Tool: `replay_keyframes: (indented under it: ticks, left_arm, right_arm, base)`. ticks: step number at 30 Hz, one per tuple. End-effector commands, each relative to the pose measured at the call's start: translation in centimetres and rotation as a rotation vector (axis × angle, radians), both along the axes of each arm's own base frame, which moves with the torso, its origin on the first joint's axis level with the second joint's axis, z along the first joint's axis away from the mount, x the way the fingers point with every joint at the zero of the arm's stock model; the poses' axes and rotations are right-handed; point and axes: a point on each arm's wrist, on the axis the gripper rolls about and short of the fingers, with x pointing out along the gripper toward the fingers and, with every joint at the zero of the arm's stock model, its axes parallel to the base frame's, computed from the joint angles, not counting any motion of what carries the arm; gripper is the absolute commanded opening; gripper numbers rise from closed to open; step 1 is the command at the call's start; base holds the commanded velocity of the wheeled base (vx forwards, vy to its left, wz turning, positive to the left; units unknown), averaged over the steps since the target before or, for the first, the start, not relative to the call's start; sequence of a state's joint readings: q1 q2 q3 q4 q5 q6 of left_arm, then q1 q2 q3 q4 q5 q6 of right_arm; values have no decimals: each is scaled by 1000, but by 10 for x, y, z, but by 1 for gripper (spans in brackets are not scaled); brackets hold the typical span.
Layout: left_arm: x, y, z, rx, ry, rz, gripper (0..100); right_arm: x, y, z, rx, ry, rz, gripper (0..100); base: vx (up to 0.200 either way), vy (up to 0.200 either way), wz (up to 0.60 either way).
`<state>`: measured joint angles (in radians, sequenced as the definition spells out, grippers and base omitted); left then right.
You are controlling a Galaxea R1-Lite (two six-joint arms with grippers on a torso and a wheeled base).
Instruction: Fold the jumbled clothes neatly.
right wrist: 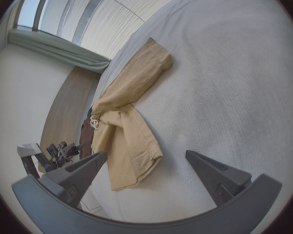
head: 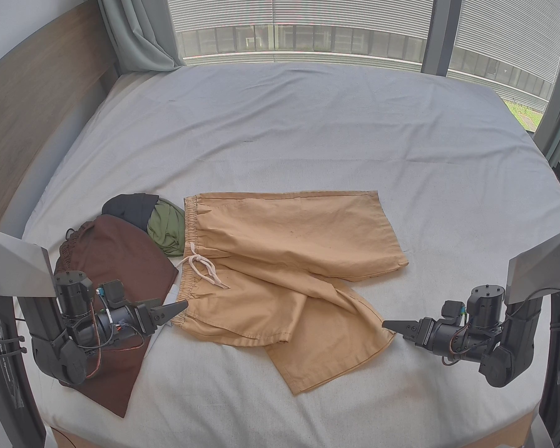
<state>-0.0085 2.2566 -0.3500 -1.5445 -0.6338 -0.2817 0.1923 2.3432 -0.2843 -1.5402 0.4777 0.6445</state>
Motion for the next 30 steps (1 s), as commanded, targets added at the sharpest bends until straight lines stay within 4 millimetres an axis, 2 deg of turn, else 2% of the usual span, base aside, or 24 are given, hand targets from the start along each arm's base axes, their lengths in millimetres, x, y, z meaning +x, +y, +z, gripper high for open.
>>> replay_keyframes:
  ticks: [1, 12, 13, 23, 30]
  left_arm:
    - [0, 0, 0, 0, 2, 1, 100]
    - [0, 0, -1, 1, 4, -1, 100]
    - [0, 0, -1, 1, 4, -1, 100]
    - [0, 0, -1, 1, 4, -1, 100]
    - [0, -1, -1, 0, 5, -2, 100]
  right_arm:
    - [3, 2, -4, 16, 17, -2, 100]
    - [9, 9, -7, 62, 43, -13, 100]
    - [9, 9, -7, 63, 44, -13, 0]
    - [8, 10, -7, 62, 42, -9, 0]
    - [17, 1, 1, 62, -9, -41, 0]
  base:
    - [0, 0, 0]
    - [0, 0, 0]
    - [0, 0, 0]
    - [0, 0, 0]
    - [0, 0, 0]
